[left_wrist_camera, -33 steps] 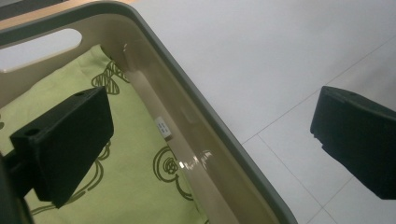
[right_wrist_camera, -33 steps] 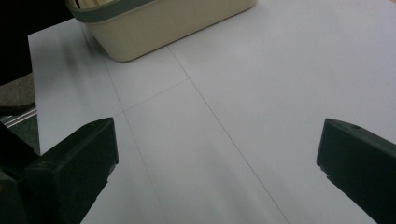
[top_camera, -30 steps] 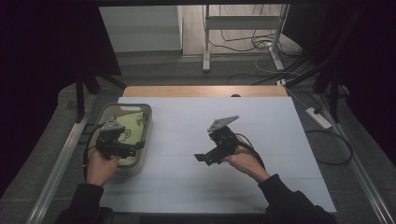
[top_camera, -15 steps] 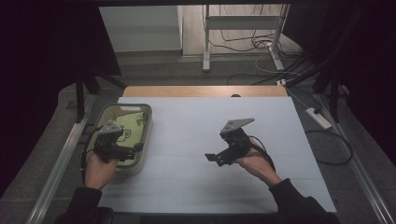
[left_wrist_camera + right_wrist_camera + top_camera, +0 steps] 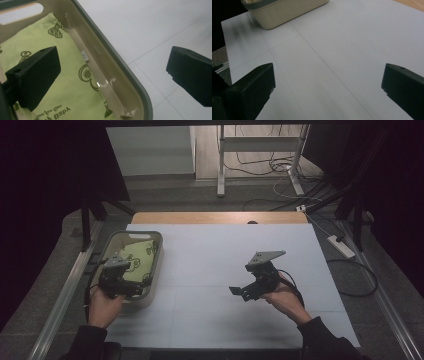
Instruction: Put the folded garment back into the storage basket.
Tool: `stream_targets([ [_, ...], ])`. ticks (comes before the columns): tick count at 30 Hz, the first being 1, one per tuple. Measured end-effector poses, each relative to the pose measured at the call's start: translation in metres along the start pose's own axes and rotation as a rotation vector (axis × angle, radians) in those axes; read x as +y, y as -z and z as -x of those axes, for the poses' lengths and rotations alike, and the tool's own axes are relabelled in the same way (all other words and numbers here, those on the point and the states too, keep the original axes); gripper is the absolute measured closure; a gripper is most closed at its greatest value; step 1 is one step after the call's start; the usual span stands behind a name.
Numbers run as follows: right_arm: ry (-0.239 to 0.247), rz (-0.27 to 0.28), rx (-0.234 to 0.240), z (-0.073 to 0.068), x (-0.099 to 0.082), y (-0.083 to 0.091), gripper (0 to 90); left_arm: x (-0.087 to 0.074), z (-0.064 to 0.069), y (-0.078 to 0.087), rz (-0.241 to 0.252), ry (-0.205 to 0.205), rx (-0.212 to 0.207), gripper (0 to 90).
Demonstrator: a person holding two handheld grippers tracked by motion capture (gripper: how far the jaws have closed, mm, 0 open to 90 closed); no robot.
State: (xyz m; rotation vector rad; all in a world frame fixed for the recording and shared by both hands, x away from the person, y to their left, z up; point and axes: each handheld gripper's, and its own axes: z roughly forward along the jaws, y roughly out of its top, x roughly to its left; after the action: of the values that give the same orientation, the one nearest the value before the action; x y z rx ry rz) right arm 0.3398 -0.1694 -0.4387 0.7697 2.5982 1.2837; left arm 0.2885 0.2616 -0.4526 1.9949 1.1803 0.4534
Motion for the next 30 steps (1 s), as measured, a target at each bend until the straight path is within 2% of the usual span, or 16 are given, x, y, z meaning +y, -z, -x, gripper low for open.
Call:
stream_targets([
  [5,-0.023,-0.005,0.009,0.002,-0.007,0.008,0.0,-0.002,0.003,0.003,-0.008,0.001,0.001,0.0],
  [10,-0.041,0.001,-0.004,0.004,-0.016,0.018,0.0,-0.006,0.006,0.006,-0.004,0.004,0.003,0.0],
  [21,-0.085,-0.005,-0.049,0.011,-0.035,0.040,0.0,-0.016,0.011,0.013,-0.014,0.005,0.003,0.0],
  [30,-0.096,-0.029,-0.088,0.010,-0.051,0.053,0.0,-0.026,0.015,0.020,-0.021,0.009,0.009,0.0],
])
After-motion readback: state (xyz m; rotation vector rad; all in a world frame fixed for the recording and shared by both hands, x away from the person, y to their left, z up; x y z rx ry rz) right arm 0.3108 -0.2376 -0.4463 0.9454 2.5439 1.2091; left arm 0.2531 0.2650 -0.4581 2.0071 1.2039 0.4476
